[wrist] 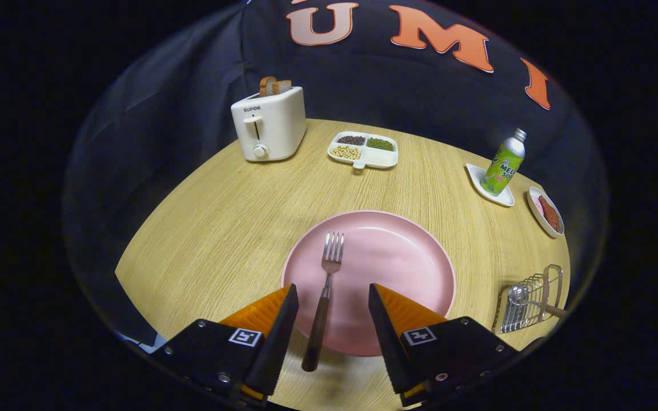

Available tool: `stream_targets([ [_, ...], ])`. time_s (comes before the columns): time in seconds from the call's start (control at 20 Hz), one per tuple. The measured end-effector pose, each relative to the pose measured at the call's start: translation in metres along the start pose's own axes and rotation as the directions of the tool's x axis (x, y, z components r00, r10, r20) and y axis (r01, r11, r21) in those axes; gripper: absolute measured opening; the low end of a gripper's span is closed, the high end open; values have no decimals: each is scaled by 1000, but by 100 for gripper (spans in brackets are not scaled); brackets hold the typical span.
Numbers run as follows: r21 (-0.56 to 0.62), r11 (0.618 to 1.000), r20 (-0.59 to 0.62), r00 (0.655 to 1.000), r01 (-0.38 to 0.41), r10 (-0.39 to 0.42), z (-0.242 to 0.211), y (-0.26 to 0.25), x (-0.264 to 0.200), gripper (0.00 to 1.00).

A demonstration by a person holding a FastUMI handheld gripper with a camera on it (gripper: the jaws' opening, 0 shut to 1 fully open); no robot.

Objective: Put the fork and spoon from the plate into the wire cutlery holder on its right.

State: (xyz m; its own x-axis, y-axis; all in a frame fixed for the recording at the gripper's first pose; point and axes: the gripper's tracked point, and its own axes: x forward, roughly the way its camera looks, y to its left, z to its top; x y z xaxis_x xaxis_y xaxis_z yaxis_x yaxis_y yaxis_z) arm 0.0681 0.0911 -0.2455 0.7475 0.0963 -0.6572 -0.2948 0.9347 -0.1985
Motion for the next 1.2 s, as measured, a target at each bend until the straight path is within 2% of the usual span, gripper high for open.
stream_targets([
  [0.1, 0, 1000, -9, 1000, -3, 3, -3, 4, 9, 74],
  [0.15, -5, 1000, -15, 1000, 3, -3, -5, 5, 13, 65],
  [0.25, -10, 1000, -27, 1000, 8, -9, -10, 7, 19, 55],
  [0.5, -6, 1000, -52, 999, 15, -16, -16, 9, 27, 36],
  [0.6, 2, 999, -55, 998, 32, -32, -16, 6, 29, 23],
  [0.65, 11, 999, -60, 998, 38, -37, -16, 4, 30, 12],
  [0.75, 32, 999, -64, 997, 38, -36, -16, 2, 29, 6],
  [1.2, 77, 997, -46, 999, 15, -11, -3, -12, 4, 4],
])
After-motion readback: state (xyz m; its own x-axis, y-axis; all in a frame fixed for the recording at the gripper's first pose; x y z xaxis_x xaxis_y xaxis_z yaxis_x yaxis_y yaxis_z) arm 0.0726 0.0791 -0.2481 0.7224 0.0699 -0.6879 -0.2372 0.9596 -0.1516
